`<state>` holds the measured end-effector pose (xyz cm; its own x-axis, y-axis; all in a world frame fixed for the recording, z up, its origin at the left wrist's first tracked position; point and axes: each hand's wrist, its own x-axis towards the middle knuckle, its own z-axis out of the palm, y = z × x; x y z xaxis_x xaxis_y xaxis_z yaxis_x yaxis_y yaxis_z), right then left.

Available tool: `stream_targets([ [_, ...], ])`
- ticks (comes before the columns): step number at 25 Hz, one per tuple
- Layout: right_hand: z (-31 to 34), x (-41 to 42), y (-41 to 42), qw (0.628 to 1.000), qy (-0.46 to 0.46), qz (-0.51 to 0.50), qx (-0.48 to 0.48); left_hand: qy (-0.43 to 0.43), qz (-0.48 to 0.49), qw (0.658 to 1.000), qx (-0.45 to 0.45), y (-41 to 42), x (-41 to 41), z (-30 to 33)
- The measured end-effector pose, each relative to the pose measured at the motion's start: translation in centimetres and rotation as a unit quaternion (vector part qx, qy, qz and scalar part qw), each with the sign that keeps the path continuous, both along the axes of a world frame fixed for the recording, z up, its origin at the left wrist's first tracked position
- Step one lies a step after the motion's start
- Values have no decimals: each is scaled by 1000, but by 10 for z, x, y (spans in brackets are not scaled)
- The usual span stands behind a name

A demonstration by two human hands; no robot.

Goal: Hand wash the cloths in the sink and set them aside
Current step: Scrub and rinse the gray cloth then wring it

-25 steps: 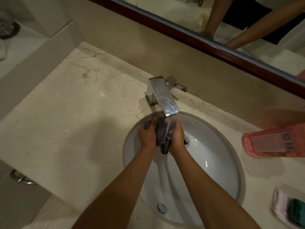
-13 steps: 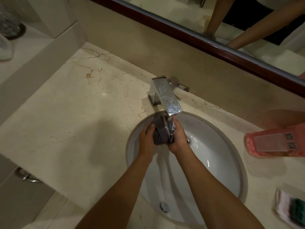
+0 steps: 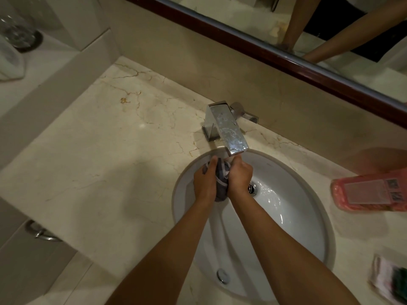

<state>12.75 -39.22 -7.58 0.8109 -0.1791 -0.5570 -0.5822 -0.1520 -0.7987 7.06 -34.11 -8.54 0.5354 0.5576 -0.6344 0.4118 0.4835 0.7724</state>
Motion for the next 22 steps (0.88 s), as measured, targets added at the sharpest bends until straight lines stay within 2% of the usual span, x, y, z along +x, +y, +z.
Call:
stream_targets([
  [3,-1,2,-1,1000,18,-12,-7,8,4,1000,8,-1,4,-3],
  [5,-4,2,-4,999,35,20,4,14,29,999,23,-2,5,-3],
  [7,-8,-2,-10,993,70,69,64,15,42,998,38,1,2,-5],
  [9,-11,-9,-18,977,105,83,165,13,49,998,37,5,1,-8],
  [12,-12,-17,-28,959,122,71,246,-14,50,999,-9,10,0,-11],
  [15,-11,-12,-32,939,136,39,314,-38,89,988,-123,11,-1,-14],
  [17,-11,-10,-31,933,148,40,326,-55,99,981,-156,10,1,-16],
  [19,-15,-10,-26,943,150,43,292,-51,73,991,-99,5,8,-14],
  [22,-20,-9,-21,953,151,8,262,14,-5,997,81,2,12,-11],
])
